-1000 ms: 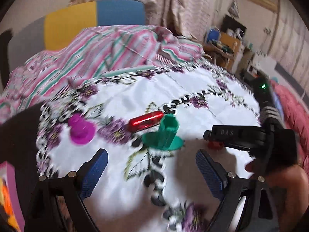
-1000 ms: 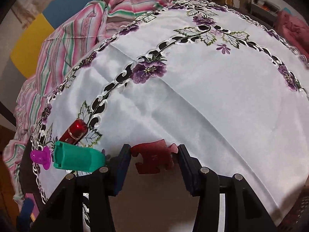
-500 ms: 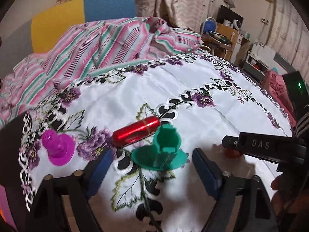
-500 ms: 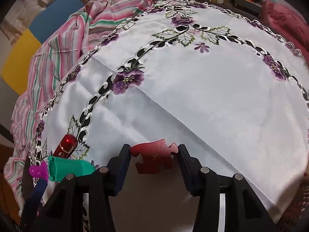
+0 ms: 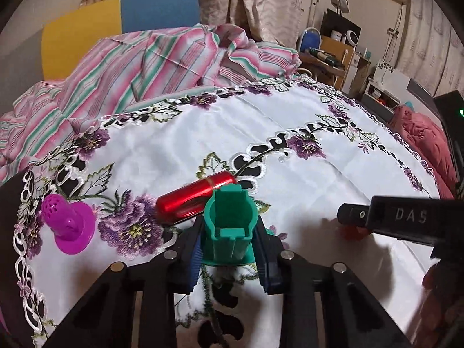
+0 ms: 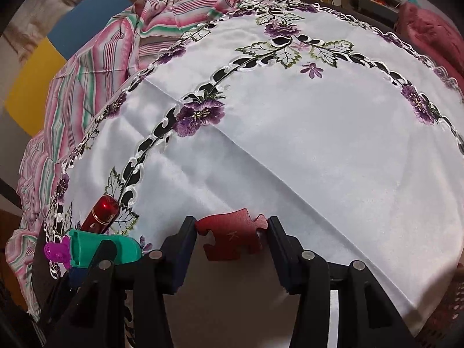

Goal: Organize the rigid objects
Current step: 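Grasp the green flanged holder with the left tool while the right tool holds the red piece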

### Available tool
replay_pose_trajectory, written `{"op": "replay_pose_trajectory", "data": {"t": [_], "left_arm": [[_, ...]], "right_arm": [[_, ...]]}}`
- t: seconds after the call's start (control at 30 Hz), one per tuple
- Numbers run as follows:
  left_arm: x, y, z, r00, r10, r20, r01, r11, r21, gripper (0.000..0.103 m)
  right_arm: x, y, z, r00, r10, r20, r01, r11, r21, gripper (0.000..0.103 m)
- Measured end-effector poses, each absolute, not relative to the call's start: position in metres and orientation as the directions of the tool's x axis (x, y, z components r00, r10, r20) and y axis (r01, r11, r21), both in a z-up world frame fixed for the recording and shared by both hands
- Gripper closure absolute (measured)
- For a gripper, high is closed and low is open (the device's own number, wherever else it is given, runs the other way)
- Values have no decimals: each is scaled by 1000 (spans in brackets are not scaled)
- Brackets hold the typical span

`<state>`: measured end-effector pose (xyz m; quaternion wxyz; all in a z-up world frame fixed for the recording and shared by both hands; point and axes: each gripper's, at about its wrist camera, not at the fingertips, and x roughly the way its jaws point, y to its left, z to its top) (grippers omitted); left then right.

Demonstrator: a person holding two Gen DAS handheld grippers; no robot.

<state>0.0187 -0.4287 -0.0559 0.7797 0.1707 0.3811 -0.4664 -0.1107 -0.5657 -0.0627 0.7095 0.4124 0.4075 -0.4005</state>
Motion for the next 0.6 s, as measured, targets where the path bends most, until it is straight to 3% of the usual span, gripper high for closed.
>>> {"op": "replay_pose_trajectory", "data": {"t": [0.6], "left_arm": [[13, -379, -52, 267, -643, -717, 844, 516, -148, 72]], "right_arm": [[-82, -545, -53, 443, -177, -879, 807, 506, 305, 53]]}}
